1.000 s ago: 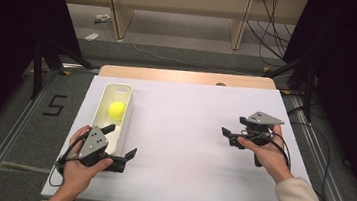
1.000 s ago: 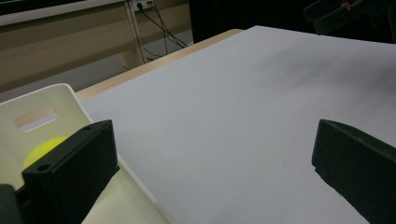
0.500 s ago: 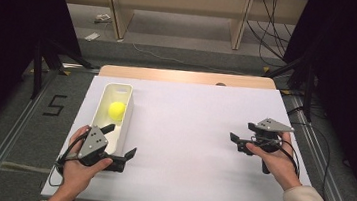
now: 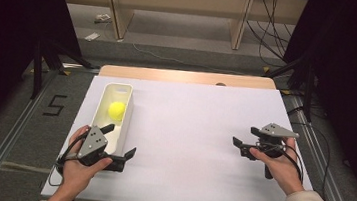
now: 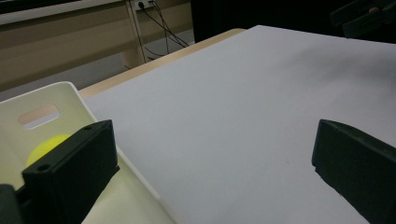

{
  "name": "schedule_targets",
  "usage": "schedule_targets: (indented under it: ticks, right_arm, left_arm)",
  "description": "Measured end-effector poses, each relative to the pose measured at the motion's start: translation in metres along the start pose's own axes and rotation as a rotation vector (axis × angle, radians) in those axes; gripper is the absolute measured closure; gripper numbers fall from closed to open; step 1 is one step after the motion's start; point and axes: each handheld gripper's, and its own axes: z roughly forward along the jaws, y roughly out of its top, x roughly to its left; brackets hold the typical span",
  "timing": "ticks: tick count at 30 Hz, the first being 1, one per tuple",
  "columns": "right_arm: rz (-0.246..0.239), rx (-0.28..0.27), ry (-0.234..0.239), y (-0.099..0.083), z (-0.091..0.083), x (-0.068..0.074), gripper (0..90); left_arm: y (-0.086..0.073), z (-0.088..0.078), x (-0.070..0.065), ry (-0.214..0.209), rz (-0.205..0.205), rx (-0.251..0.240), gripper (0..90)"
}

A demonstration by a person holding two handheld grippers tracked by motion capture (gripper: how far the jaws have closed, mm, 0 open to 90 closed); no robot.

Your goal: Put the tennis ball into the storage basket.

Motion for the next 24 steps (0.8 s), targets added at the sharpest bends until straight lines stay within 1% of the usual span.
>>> schedule_targets:
  ticks: [14,18,24]
  right_arm:
    - [-0.003,0.007,0.005,-0.009,-0.01,0.001,18.1]
    - [-0.002,0.006,0.003,-0.009,-0.01,0.0,18.1]
    - [-0.004,0.014,0.005,-0.01,-0.007,0.001,18.1]
  left_arm:
    - [0.0,-0.001,0.0,0.002,0.002,0.0,0.0]
    - [0.0,-0.001,0.0,0.001,0.007,0.002,0.0]
    - [0.0,0.0,0.0,0.0,0.001,0.001,0.0]
